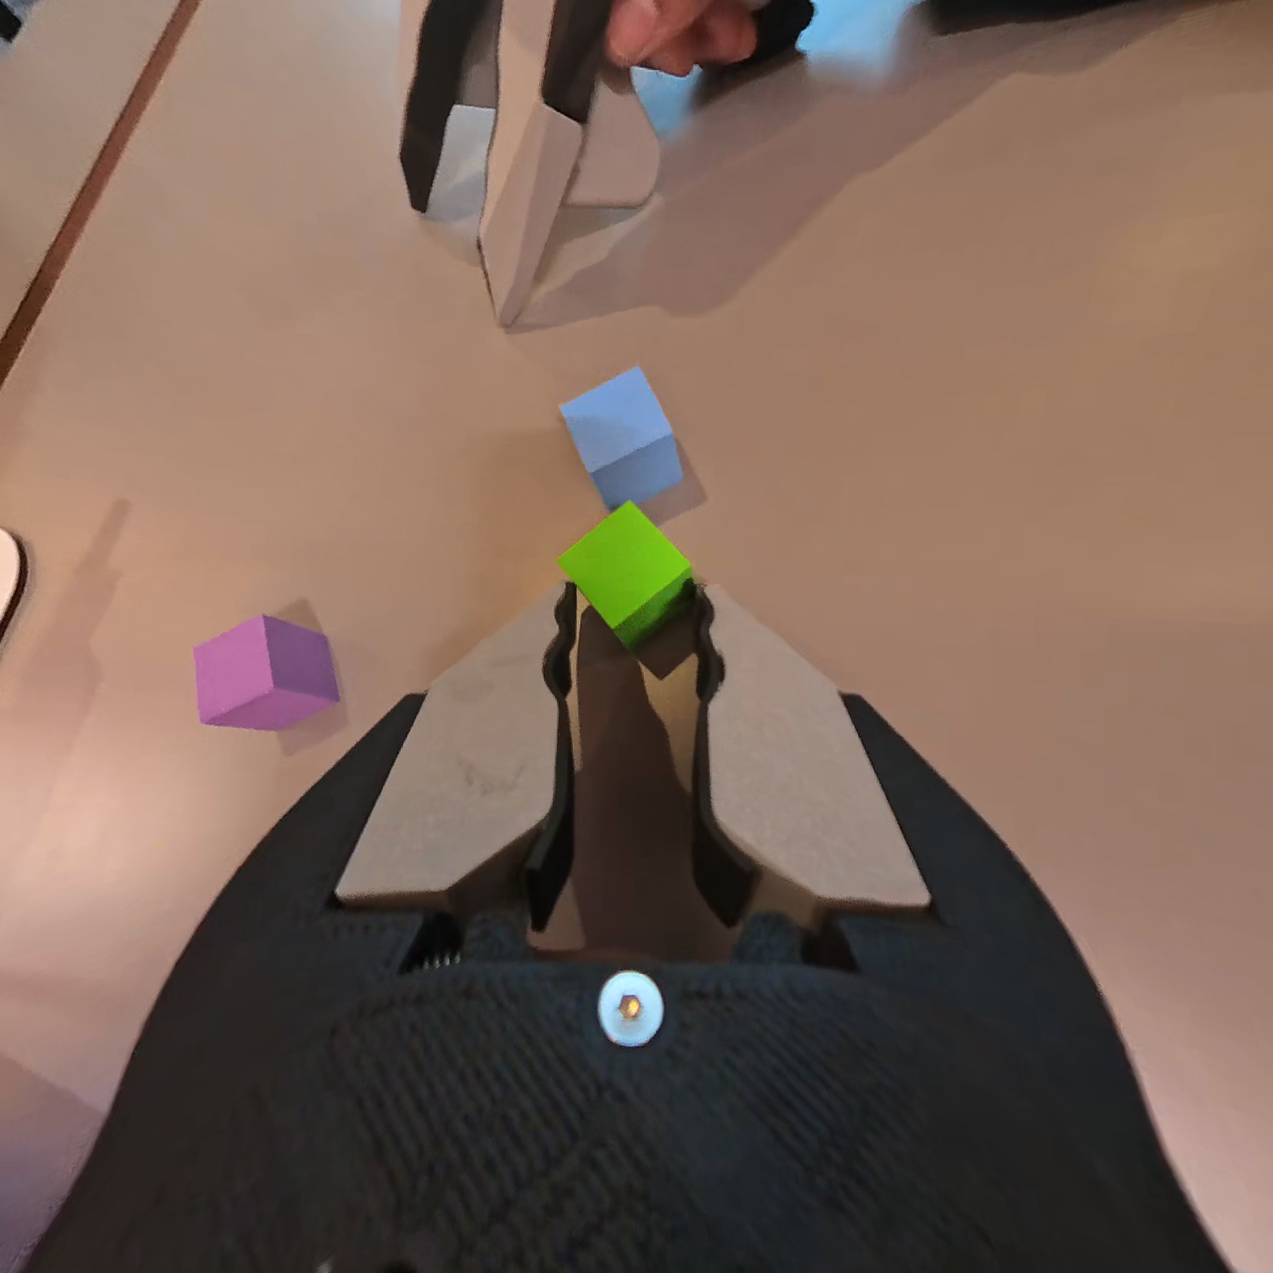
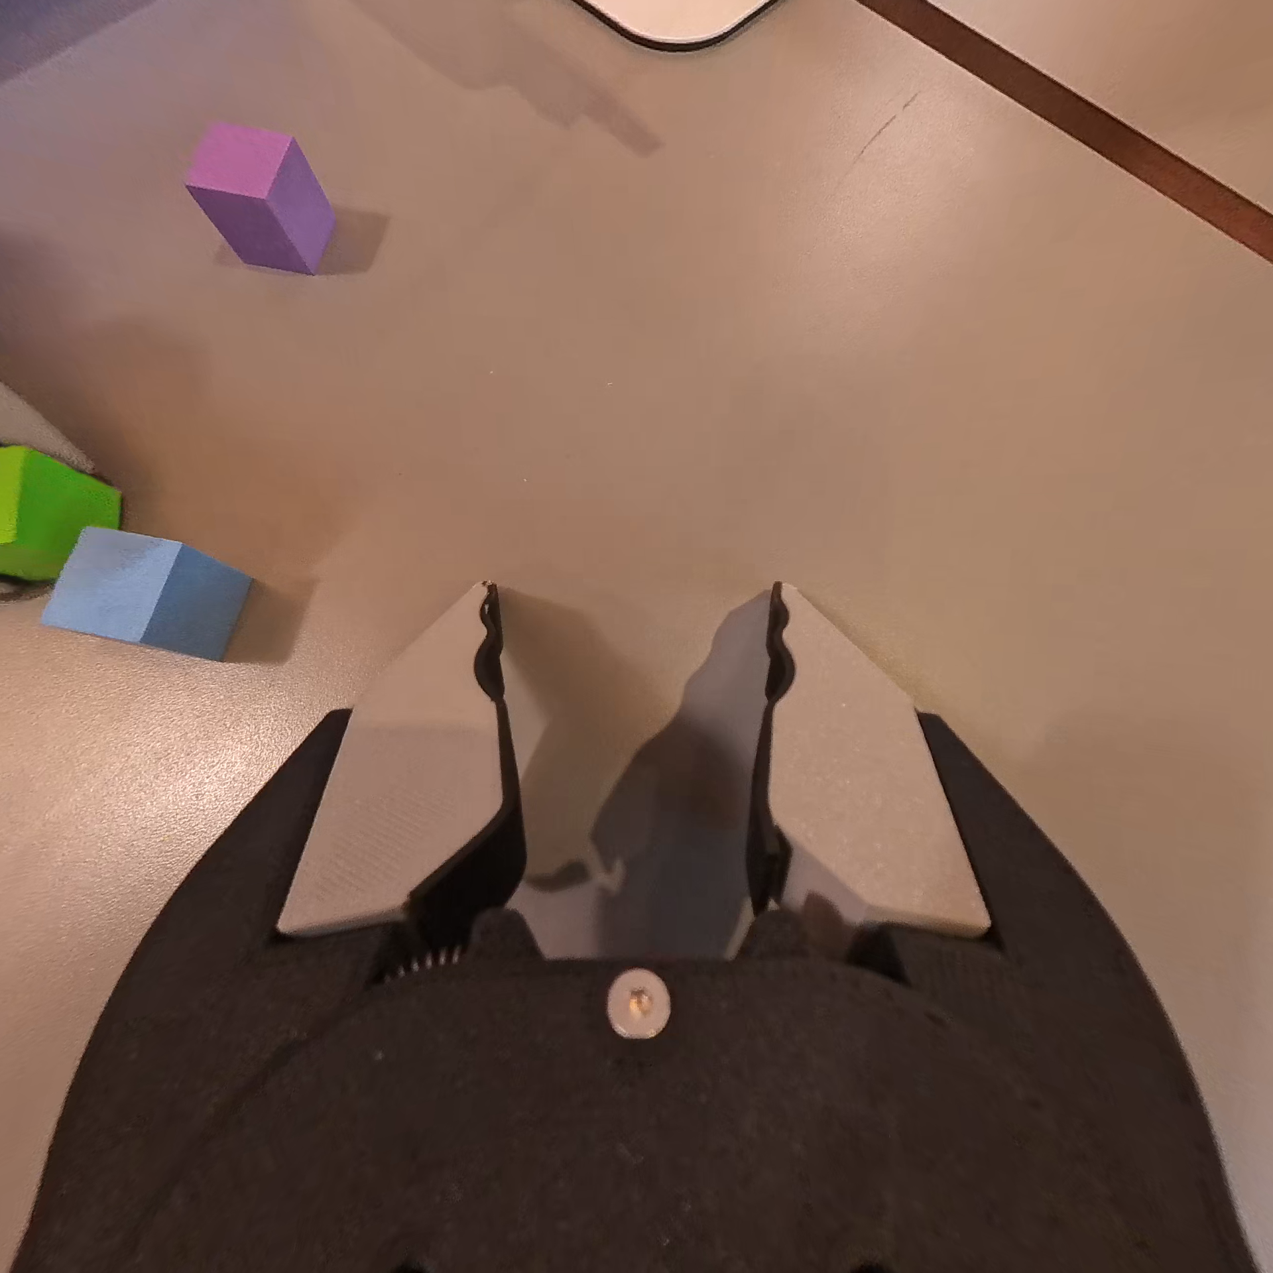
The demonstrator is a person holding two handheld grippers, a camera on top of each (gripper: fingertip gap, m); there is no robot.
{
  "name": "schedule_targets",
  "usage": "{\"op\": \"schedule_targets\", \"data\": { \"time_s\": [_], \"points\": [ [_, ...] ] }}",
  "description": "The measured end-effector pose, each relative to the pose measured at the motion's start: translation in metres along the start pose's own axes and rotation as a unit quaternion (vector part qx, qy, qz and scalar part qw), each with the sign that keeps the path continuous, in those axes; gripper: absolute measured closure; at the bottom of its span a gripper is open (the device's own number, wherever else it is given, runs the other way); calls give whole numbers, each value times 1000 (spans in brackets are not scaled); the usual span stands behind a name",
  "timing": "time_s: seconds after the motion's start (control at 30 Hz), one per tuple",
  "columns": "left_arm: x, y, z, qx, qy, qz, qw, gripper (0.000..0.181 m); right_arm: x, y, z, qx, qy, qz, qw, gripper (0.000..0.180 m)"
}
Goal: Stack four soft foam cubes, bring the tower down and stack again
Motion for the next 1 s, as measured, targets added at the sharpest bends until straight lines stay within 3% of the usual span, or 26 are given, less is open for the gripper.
{"op": "schedule_targets", "data": {
  "time_s": [0.3, 0.4, 0.57, 0.73, 0.8, 1.0],
  "points": [
    [3, 3, -2, -21, 144, -84, 986, 151, 0, 0, 0, 0, 0, 0, 1000, 104],
    [1, 10, 1, -35, 141, -98, 985, 144, 0, 0, 0, 0, 0, 0, 1000, 104],
    [-8, 24, 3, -67, 130, -103, 984, 152, 0, 0, 0, 0, 0, 0, 1000, 104],
    [-12, 19, -16, 53, 112, -99, 987, 181, 0, 0, 0, 0, 0, 0, 1000, 104],
    [-11, 12, -22, 89, 123, -94, 984, 181, 0, 0, 0, 0, 0, 0, 1000, 104],
    [-4, 7, -4, 19, 105, -74, 992, 181, 0, 0, 0, 0, 0, 0, 1000, 104]
  ]
}}
Point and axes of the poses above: each gripper's, where its closed fingertips meet, y back along the fingers, x out of its top, z = x × y across the jaws, the point moved 9 cm from there along y, back along the fingers, and after that the axes turned 7 degrees about x, right-handed, at the moved point
